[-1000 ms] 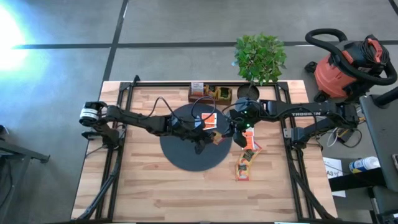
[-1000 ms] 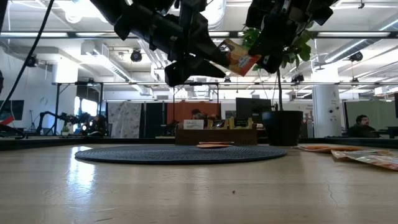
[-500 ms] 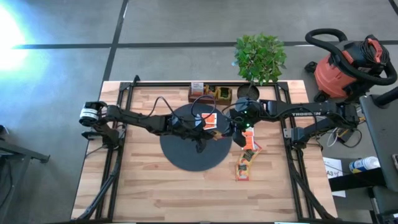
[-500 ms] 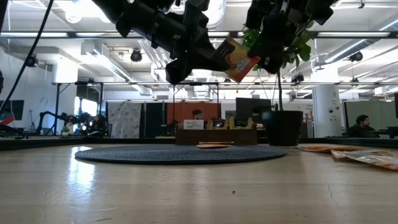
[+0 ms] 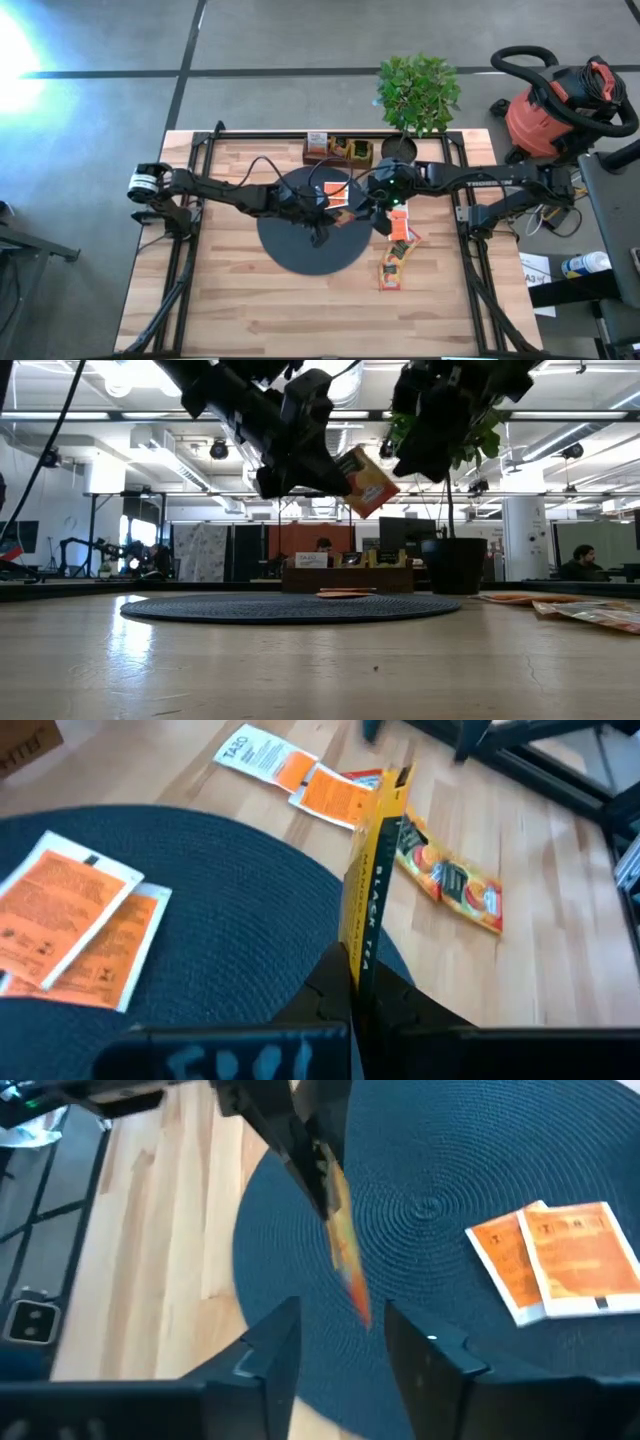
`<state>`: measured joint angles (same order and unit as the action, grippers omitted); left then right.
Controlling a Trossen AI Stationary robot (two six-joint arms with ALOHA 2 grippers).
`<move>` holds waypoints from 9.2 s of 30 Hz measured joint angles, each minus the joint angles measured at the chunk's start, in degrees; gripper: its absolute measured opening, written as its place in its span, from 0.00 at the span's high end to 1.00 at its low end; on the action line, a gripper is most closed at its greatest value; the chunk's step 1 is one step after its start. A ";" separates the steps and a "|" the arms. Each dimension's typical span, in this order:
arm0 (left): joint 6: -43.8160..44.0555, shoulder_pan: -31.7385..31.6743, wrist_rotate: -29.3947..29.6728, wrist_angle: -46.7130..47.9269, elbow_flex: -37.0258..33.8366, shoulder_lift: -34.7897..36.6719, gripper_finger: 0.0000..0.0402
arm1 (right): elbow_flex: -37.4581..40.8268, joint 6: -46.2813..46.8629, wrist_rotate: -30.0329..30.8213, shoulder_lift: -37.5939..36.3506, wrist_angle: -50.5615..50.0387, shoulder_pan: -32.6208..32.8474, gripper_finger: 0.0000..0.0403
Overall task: Pick & Place Tea
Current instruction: Put the orange tea bag into the middle section of the brown wooden organizer, then put the white tea bag into the left section of the brown wooden organizer
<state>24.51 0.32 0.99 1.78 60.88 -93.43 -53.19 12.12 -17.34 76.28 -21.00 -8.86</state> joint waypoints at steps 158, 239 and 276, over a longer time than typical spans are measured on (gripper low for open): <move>16.53 0.94 28.94 3.50 -33.07 48.81 0.74 | -23.15 -18.44 16.67 35.73 3.31 -25.55 0.80; -2.98 -5.35 4.28 -18.62 -19.60 5.91 0.74 | 10.10 59.10 27.87 4.33 -2.41 12.60 0.76; -19.81 -14.66 -0.50 -12.71 -7.28 -13.57 0.74 | 4.64 59.19 24.84 23.25 20.64 -5.48 0.68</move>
<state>4.70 -14.34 0.49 -10.94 53.60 -107.00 -48.55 71.31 7.50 99.53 -0.37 -14.35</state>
